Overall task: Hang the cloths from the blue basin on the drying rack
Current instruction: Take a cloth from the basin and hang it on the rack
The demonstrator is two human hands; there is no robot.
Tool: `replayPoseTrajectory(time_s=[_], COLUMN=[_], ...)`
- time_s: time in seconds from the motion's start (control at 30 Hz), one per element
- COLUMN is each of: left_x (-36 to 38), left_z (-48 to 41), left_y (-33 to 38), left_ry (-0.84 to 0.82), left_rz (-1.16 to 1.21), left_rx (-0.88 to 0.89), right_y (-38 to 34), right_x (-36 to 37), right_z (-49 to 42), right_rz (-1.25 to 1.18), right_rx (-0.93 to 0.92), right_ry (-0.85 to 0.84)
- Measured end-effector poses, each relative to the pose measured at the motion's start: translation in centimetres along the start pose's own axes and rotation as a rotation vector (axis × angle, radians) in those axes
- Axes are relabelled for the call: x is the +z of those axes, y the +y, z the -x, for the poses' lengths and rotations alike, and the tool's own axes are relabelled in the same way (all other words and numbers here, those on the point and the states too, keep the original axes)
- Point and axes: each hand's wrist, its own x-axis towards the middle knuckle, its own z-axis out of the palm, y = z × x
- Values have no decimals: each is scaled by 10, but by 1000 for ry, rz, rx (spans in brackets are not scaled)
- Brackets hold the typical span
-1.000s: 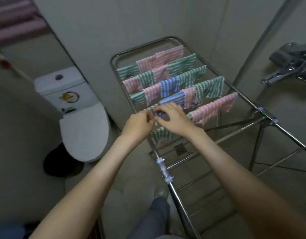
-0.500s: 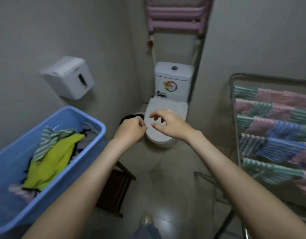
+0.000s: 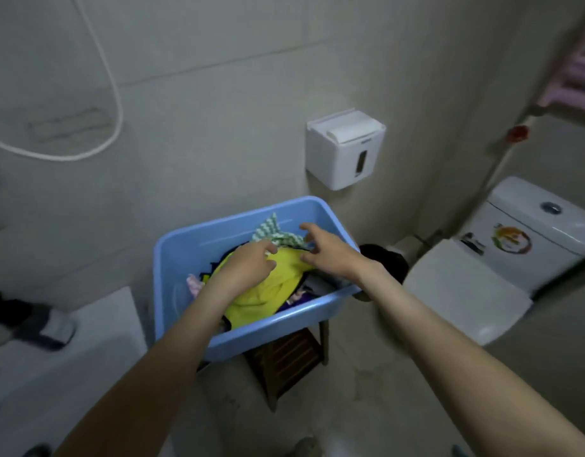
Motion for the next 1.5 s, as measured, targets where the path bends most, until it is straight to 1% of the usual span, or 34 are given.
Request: replayPoseTrajectory(time_s=[0.1, 0.2, 0.23, 0.3, 0.4, 0.43, 0.5, 0.6, 0.67, 0.73, 0.8, 0.87, 0.93, 1.0, 1.13, 1.2, 1.27, 1.37, 1.43, 1.5], left_x=[-6, -6, -5, -2, -2, -3, -3, 1, 3, 4, 5, 8, 8, 9, 11, 15, 13, 4, -3, -9], left_z=[-2, -3, -3, -4, -5, -6, -7, -8, -9, -12, -18, -23, -25, -31, -40, -41, -42, -47, -46, -43], left_y=[-30, -42, -44, -45, -41, -38, -35, -35, -36, -35, -32, -26, -13, -2, 23, 31, 37, 42, 48, 57], left_ry=[-26, -28, -14, -19, -75, -87, -78, -30, 12, 58, 64, 60, 97, 122, 104, 120, 185, 277, 236, 137], left_rz=[35, 144, 180, 225, 247, 242, 256, 334, 424, 553, 684, 721, 698, 724, 869, 839, 757, 498, 351, 268], left_rx=[-109, -207, -221, -218, -194, -184, -181, -209, -235, -265, -314, -284, -195, -126, -134, -101, -66, -47, -20, 49], right_y=[-5, 4, 6, 11, 13, 14, 16, 21, 20, 17, 15, 10, 3, -3, -4, -4, -3, 0, 2, 6], right_x=[11, 16, 16, 16, 16, 17, 18, 20, 16, 7, -4, -14, -23, -28, -36, -38, -38, -38, -41, -44], right_z=[-27, -43, -49, -61, -77, -81, -89, -94, -92, -89, -86, -82, -76, -70, -62, -61, -59, -55, -52, -49], right_rz=[6, 35, 52, 134, 386, 430, 435, 325, 131, -93, -264, -375, -472, -582, -788, -801, -793, -778, -763, -769], right_rx=[-3, 27, 11, -26, -4, 17, 32, -31, -76, -75, -65, -86, -114, -136, -150, -173, -166, -127, -109, -97], right_ry=[-53, -97, -126, -189, -299, -329, -351, -291, -205, -147, -112, -88, -76, -83, -72, -62, -40, 25, 93, 160])
